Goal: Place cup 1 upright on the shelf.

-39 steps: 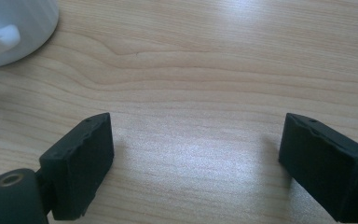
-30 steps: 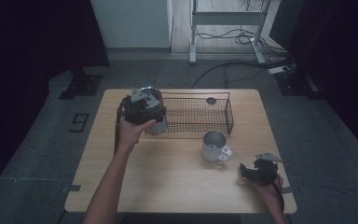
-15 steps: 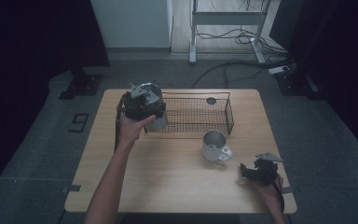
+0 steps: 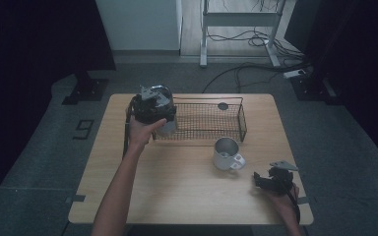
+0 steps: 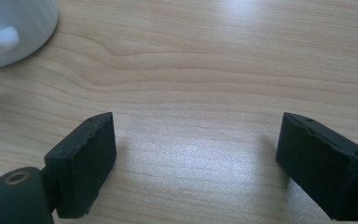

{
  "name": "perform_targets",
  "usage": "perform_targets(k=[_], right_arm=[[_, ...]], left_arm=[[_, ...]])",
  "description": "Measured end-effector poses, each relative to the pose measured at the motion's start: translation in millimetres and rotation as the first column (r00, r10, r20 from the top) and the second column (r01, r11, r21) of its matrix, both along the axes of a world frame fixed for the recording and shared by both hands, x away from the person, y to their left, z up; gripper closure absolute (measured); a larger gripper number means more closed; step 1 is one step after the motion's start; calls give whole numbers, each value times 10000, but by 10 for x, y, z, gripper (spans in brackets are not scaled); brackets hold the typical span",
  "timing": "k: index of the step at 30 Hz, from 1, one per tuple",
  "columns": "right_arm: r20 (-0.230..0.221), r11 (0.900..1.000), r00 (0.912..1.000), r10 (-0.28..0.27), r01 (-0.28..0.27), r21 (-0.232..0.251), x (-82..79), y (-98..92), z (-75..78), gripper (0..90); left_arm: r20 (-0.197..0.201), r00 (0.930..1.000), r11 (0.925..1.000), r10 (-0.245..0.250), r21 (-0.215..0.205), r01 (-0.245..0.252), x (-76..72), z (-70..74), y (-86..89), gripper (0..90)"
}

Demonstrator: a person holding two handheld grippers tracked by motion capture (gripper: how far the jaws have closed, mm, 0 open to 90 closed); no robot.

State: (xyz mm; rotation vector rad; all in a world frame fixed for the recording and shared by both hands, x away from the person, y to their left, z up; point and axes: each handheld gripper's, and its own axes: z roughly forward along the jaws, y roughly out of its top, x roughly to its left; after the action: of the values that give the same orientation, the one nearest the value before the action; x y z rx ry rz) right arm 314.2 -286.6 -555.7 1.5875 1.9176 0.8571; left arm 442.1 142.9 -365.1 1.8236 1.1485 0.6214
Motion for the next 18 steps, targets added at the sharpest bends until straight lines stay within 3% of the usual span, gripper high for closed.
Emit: perform_targets(k=[18], right_arm=[[-1,10000,10000,-7,7,15,-2,0,0,119]], left_arm=[[-167,9998,9999,82,89,-80,212,-7,-80,42]])
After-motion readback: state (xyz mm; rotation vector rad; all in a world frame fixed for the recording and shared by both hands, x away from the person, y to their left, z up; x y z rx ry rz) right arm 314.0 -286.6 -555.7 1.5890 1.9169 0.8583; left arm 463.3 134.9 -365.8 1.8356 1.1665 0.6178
